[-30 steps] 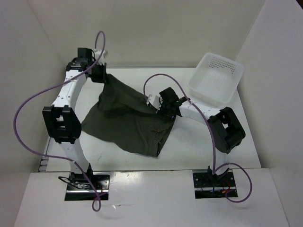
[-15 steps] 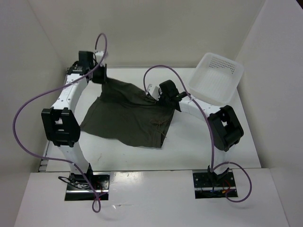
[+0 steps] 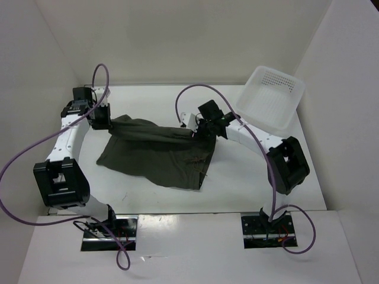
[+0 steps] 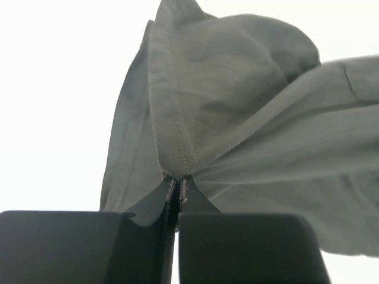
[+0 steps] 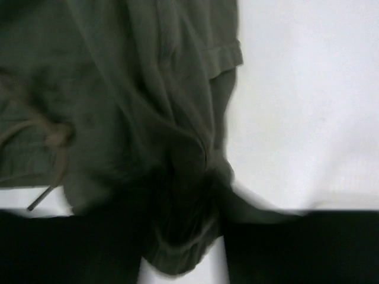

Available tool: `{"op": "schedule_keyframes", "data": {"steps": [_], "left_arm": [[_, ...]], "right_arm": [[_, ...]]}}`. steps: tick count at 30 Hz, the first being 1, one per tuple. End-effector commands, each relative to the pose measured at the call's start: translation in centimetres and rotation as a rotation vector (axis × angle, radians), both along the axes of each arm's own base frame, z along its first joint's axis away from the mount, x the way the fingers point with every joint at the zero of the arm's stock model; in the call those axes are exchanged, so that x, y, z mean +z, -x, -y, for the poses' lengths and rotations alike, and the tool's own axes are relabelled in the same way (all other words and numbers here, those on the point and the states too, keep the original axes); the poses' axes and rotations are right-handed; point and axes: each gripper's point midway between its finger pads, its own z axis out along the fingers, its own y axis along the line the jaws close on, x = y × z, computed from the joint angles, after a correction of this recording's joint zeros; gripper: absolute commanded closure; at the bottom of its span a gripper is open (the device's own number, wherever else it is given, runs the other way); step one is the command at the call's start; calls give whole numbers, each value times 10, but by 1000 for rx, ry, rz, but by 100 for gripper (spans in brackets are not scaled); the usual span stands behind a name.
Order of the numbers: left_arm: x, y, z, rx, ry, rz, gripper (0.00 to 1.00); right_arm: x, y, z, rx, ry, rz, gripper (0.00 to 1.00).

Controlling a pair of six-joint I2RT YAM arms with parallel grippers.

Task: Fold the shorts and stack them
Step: Fold the shorts

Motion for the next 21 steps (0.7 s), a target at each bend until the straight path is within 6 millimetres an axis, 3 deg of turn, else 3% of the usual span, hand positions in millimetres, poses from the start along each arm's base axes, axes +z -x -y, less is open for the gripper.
{"op": "schedule_keyframes", "data": {"steps": [1,3,5,6,7,10,11,16,21], "left_arm": [[-27,19,-1,7,21,-70,100],[-33,25,10,-25,72,-77,100],[-37,28,13,-31,82,-80,100],[-43,31,13,-31,84,-90,100],[-44,32,14,-31,82,-81,100],[-56,44,14,-25,80,-108,100],[-59,47,15,-25,82,-119,100],[-60,51,17,-30,90,-119,100],[-60,51,14,-19,74,-122,100]], "right_arm": [[33,40,-30,70,-136,-98,36],[46,36,-40,14,-207,-104,30],[71,34,-46,-60,-288,-104,30],[88,26,-39,-152,-353,-108,30],[91,26,-37,-184,-394,-149,27],[86,17,-9,-385,-495,-278,17],[74,15,0,-441,-508,-323,17],[56,-8,35,-708,-673,-500,18],[42,6,24,-687,-707,-608,18]]}}
